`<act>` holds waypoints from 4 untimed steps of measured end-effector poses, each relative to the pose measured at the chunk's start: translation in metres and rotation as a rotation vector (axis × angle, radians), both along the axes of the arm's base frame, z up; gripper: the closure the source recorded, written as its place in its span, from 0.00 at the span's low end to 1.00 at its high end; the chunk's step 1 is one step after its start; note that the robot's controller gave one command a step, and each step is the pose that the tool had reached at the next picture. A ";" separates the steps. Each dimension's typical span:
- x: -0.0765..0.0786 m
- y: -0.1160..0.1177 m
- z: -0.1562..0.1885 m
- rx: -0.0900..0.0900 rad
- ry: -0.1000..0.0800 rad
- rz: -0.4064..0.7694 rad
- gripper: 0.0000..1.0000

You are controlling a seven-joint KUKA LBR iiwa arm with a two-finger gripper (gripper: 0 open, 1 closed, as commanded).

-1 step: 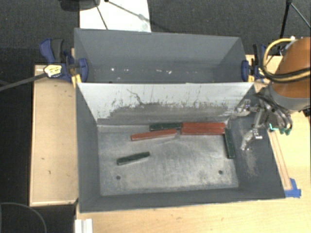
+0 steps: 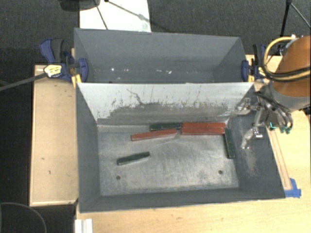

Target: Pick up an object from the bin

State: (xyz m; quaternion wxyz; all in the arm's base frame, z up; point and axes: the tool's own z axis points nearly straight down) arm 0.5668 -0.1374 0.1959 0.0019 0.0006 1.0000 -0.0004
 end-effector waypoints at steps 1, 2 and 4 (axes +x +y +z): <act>0.013 0.003 -0.050 -0.002 -0.007 0.001 0.00; 0.015 -0.008 -0.116 0.001 -0.016 0.066 1.00; 0.016 -0.007 -0.062 0.001 0.003 0.121 1.00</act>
Offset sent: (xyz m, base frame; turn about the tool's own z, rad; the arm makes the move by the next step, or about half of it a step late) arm 0.0077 -0.0085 -0.1259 -0.0664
